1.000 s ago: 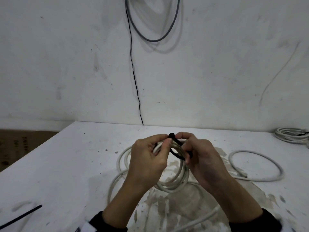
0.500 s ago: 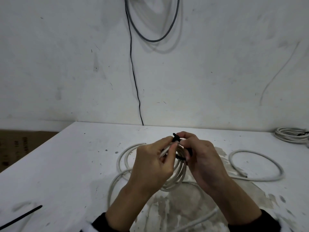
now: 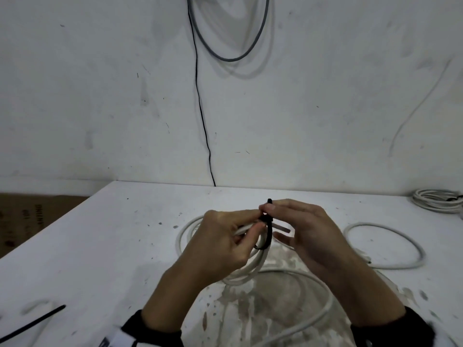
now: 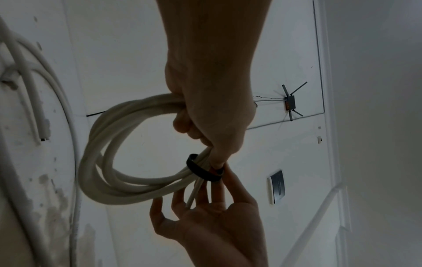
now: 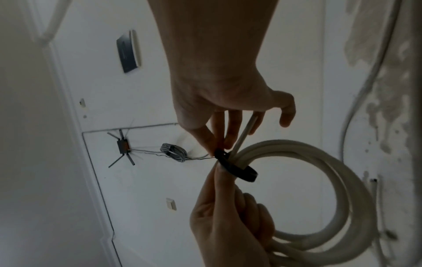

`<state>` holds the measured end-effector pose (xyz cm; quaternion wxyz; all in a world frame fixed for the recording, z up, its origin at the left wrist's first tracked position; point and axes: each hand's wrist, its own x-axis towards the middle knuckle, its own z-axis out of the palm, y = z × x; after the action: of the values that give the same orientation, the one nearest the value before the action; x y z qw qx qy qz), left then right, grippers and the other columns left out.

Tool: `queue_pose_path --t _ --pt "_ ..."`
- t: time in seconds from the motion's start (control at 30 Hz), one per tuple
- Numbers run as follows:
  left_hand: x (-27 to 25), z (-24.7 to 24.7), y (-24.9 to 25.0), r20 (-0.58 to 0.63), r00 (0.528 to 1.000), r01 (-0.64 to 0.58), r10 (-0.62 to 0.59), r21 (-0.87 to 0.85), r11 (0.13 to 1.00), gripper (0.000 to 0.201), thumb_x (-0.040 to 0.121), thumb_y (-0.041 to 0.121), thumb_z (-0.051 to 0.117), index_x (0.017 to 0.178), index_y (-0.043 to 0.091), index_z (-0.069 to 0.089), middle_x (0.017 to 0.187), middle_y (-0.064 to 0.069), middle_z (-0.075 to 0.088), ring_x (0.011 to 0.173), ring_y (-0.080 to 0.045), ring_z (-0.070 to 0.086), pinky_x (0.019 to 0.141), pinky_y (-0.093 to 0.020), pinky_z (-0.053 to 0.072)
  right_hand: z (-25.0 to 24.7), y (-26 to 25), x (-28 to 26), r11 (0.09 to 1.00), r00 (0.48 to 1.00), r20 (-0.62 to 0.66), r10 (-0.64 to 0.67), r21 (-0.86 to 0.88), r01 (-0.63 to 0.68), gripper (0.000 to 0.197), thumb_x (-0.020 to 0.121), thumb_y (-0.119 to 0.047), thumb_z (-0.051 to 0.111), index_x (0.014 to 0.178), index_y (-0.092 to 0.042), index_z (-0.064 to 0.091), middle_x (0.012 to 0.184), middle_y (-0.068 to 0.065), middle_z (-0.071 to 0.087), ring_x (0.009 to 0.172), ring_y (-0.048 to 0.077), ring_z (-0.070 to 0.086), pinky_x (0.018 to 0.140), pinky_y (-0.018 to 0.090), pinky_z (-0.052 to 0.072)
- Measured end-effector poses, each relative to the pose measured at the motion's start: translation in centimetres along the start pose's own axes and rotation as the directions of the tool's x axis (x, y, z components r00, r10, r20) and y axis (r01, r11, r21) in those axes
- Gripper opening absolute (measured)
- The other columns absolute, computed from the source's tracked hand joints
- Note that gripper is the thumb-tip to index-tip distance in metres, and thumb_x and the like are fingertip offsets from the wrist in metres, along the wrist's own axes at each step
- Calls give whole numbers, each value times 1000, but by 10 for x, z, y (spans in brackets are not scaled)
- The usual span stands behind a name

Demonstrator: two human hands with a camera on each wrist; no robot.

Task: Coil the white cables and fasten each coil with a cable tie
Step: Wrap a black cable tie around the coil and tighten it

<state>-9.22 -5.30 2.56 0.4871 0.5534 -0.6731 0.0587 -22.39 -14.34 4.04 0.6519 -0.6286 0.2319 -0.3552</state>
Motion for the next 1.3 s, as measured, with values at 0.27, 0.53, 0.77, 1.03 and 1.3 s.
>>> queue_pose_path --t 0.27,0.53,0.77,1.03,1.3 --pt "0 -2 8 147 989 56 -28 -192 980 29 86 30 54 84 7 70 68 -11 68 58 -26 62 51 -38 49 -18 -3 9 982 979 -186 82 185 -46 9 57 -19 66 51 -18 72 71 -11 71 85 4 59 76 31 34" --pt "3 -1 16 117 977 212 -178 -466 859 19 83 17 56 76 13 74 39 10 43 31 0 30 39 -11 25 -17 -1 15 965 922 -388 -5 241 107 19 81 2 62 63 -5 66 59 -3 66 68 11 55 68 26 44" --pt "5 -6 15 63 963 265 -263 -400 877 20 79 24 57 76 15 74 34 9 41 30 -3 29 37 -13 25 -13 -16 1 984 971 -163 -175 -73 165 23 99 -21 41 81 -10 51 56 3 61 59 19 64 48 29 48" --pt "8 -13 30 -5 986 144 -164 -457 878 18 83 16 53 74 14 68 35 14 45 29 1 37 38 -10 30 13 -11 -11 976 986 0 -168 -144 166 20 102 -29 26 89 -14 34 59 9 63 53 37 64 46 36 54" --pt "5 -4 18 66 980 197 -187 -265 944 23 89 32 44 81 23 64 50 14 53 46 -2 48 49 -17 41 7 -8 -10 997 996 38 76 21 -77 19 102 -22 33 88 -10 39 40 4 35 25 11 22 35 12 20"
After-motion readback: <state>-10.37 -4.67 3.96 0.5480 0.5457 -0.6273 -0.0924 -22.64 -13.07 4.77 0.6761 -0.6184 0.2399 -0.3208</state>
